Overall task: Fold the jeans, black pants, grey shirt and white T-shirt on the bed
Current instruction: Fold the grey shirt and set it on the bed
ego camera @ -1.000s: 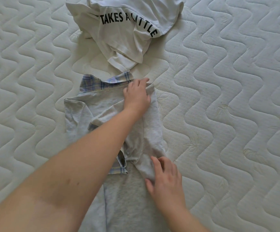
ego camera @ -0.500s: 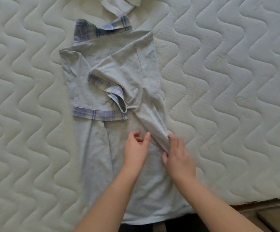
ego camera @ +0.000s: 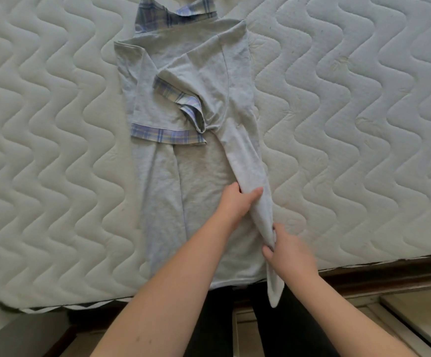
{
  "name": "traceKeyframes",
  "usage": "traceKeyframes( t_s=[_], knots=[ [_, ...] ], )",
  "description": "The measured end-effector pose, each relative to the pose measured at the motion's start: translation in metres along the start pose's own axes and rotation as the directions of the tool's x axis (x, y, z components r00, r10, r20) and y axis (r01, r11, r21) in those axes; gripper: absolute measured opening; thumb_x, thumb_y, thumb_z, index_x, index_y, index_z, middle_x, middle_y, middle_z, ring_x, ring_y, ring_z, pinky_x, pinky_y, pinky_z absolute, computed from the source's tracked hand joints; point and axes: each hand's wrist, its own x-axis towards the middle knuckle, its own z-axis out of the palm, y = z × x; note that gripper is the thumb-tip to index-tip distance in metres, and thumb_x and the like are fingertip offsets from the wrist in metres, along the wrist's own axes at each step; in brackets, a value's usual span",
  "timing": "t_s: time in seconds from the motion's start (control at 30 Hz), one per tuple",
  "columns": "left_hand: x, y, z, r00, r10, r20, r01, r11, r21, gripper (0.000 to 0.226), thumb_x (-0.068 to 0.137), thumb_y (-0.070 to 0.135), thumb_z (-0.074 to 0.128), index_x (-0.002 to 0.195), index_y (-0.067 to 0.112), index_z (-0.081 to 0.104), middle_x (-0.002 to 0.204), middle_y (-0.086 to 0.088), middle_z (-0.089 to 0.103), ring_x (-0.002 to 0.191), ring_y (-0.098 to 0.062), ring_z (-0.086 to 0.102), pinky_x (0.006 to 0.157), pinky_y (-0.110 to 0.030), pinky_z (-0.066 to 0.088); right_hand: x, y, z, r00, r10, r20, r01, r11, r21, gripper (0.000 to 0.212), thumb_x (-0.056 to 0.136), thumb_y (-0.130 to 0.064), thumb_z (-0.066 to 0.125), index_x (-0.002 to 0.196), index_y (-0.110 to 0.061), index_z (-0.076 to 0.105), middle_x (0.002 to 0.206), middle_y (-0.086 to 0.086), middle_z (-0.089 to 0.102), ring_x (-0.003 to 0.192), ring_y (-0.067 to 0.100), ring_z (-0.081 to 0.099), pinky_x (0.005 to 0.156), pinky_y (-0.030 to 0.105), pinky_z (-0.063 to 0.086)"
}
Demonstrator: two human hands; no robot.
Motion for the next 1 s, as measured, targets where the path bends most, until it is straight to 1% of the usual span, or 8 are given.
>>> traceKeyframes(
  t_s=[0.2,0.3,0.4,0.57,0.73,0.87,0.93,1.0],
  knots=[
    [-0.016,-0.038,-0.028,0.985,0.098,-0.14,-0.059,0.964,0.258,0.027,0.09,0.028,0.066,0.111,0.012,0.062,0.111,-0.009,0.07,0.1,-0.022,0.065,0.091,-0.036,0.052,-0.014,-0.016,0.011,1.0,-0.014,0.002,0.014,0.998,-0.061,0.06,0.093,-0.065,0.035,0.135,-0.022,0.044,0.119,0.004,0.063,0.104,0.024,0.063,0.079,0.036,0.049],
    [-0.024,-0.064,-0.036,0.999,-0.009,-0.048,0.019,0.976,0.217,0.03,0.086,0.028,0.073,0.109,0.012,0.063,0.107,-0.008,0.071,0.097,-0.021,0.068,0.089,-0.037,0.055,-0.003,-0.009,0.013,0.991,0.083,-0.107,-0.067,0.987,0.146,0.058,0.095,-0.055,0.045,0.139,-0.017,0.043,0.13,0.01,0.053,0.115,0.029,0.055,0.093,0.04,0.045],
    [-0.029,-0.078,-0.036,0.999,-0.035,-0.015,0.037,0.98,0.197,0.036,0.09,0.026,0.068,0.12,0.009,0.061,0.109,-0.006,0.07,0.097,-0.019,0.067,0.092,-0.04,0.055,0.018,0.002,0.011,0.986,0.158,-0.049,-0.117,0.877,0.467,0.056,0.094,-0.042,0.057,0.14,-0.013,0.043,0.133,0.011,0.05,0.121,0.026,0.05,0.101,0.039,0.041],
    [-0.035,-0.085,-0.036,0.991,0.088,-0.096,-0.062,0.968,0.245,0.028,0.094,0.028,0.061,0.118,0.016,0.055,0.111,-0.007,0.068,0.101,-0.024,0.065,0.093,-0.044,0.051,0.036,0.013,0.014,0.979,0.165,0.116,-0.201,0.836,0.511,0.05,0.084,-0.053,0.067,0.117,-0.018,0.055,0.098,-0.003,0.058,0.094,0.018,0.057,0.078,0.031,0.043],
    [-0.054,-0.109,-0.034,1.0,-0.03,-0.004,0.03,0.979,0.201,0.048,0.084,0.034,0.075,0.121,0.015,0.051,0.113,0.003,0.063,0.102,-0.014,0.061,0.091,-0.033,0.051,0.027,0.012,0.034,0.987,0.102,0.126,-0.143,0.913,0.382,0.031,0.087,-0.041,0.066,0.068,-0.025,0.048,0.067,-0.007,0.051,0.065,0.014,0.051,0.051,0.026,0.03],
    [-0.067,-0.13,-0.026,0.989,-0.135,0.065,0.116,0.964,0.241,0.033,0.088,0.029,0.072,0.114,0.013,0.06,0.106,-0.006,0.069,0.098,-0.021,0.066,0.089,-0.033,0.053,0.018,0.02,0.039,0.98,0.164,0.111,-0.197,0.875,0.442,0.025,0.09,-0.04,0.063,0.081,-0.023,0.048,0.075,-0.007,0.053,0.067,0.01,0.05,0.053,0.027,0.03],
    [-0.072,-0.14,-0.022,0.989,-0.144,0.015,0.133,0.945,0.298,0.02,0.091,0.031,0.067,0.1,0.013,0.061,0.095,-0.008,0.069,0.091,-0.025,0.065,0.082,-0.034,0.051,0.013,0.026,0.039,0.982,0.17,0.087,-0.191,0.871,0.452,0.023,0.09,-0.042,0.063,0.089,-0.023,0.049,0.079,-0.008,0.055,0.072,0.011,0.053,0.055,0.027,0.032],
    [-0.076,-0.149,-0.019,0.99,-0.139,-0.023,0.139,0.932,0.336,0.022,0.092,0.03,0.065,0.1,0.011,0.06,0.098,-0.012,0.068,0.093,-0.029,0.064,0.084,-0.038,0.051,0.009,0.034,0.04,0.986,0.121,0.111,-0.156,0.906,0.394,0.027,0.09,-0.045,0.062,0.1,-0.021,0.053,0.085,-0.009,0.058,0.081,0.016,0.057,0.063,0.03,0.038]
  ],
)
